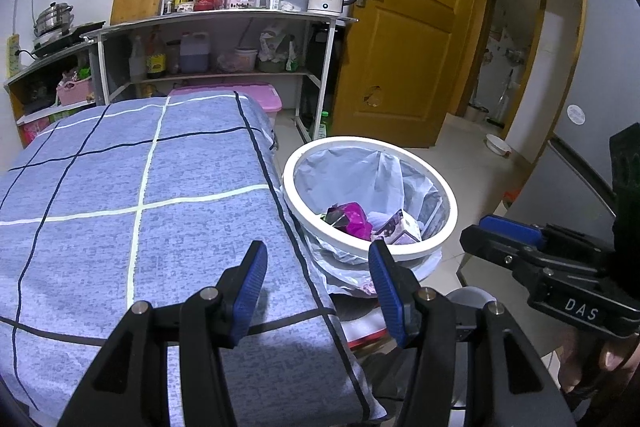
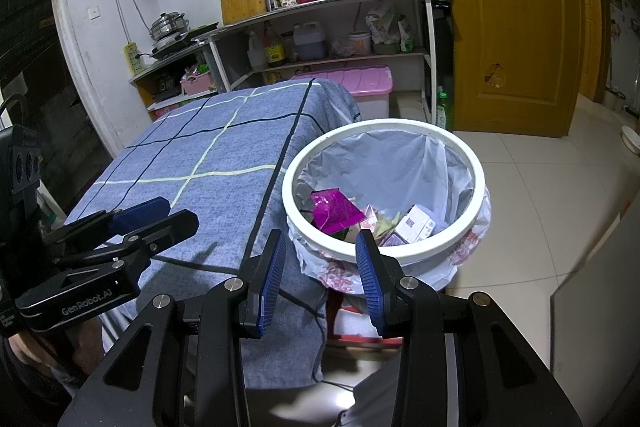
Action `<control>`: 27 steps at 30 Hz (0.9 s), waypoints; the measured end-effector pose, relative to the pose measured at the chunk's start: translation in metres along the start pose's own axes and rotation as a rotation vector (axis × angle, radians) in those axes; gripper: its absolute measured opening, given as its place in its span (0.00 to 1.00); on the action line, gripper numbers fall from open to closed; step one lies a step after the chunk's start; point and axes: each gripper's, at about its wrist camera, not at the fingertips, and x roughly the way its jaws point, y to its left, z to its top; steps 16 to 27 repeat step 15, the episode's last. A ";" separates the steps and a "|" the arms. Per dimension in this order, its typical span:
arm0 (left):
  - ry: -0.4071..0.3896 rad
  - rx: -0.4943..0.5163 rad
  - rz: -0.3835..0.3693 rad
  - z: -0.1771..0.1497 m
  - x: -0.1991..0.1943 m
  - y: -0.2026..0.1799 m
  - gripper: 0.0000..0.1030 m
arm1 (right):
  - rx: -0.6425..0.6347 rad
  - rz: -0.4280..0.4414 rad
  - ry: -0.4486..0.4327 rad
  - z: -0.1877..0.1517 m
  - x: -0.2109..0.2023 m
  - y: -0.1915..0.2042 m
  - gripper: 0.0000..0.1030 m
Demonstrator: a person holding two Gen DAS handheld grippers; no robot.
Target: Collect trash
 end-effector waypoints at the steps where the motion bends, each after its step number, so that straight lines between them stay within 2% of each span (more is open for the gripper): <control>1: -0.001 0.001 0.002 0.000 0.000 0.000 0.53 | 0.000 0.000 0.000 0.000 0.000 0.000 0.37; 27: -0.005 0.003 0.004 0.000 0.000 -0.002 0.53 | 0.000 -0.001 0.000 0.000 0.000 0.000 0.37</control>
